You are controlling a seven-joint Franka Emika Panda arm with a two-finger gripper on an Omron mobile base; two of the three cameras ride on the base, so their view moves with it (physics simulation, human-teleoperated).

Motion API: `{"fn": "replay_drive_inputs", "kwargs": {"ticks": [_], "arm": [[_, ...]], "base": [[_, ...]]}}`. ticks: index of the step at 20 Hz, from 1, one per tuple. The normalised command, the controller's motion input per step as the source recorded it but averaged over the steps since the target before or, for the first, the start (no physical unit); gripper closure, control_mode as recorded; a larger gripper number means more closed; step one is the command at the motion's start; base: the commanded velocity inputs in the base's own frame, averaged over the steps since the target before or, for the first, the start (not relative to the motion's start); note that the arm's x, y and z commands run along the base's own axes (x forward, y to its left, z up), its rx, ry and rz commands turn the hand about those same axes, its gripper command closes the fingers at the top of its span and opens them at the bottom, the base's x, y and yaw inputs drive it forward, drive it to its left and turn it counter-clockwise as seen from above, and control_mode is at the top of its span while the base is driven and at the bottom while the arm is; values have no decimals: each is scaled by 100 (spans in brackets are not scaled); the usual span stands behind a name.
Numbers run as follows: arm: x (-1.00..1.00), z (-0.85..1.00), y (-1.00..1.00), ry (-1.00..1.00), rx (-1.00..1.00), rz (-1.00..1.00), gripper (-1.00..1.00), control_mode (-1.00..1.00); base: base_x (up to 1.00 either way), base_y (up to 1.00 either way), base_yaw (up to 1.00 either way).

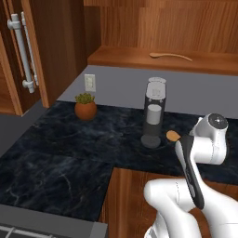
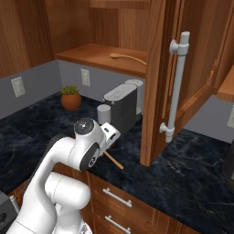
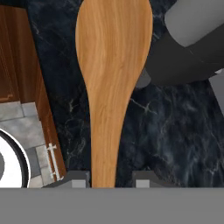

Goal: Organize the utensils by type. Pick up the wooden spoons from the counter and place them in the open cabinet. Then pick up the metallic utensils from the counter and place them in the open drawer.

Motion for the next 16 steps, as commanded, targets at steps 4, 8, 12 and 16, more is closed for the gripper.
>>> {"fn": "replay_drive_inputs", "kwargs": {"ticks": [4,8,12,16], "arm": [[0,0,0,0,0,0,100,100],[0,0,0,0,0,0,100,100],[-1,28,0,-8,0,-2,100,-100],[-14,48,-7,-36,-6,1,100,-100]], "base": [[0,-5,0],[0,0,0],[0,0,0],[0,0,0]]}}
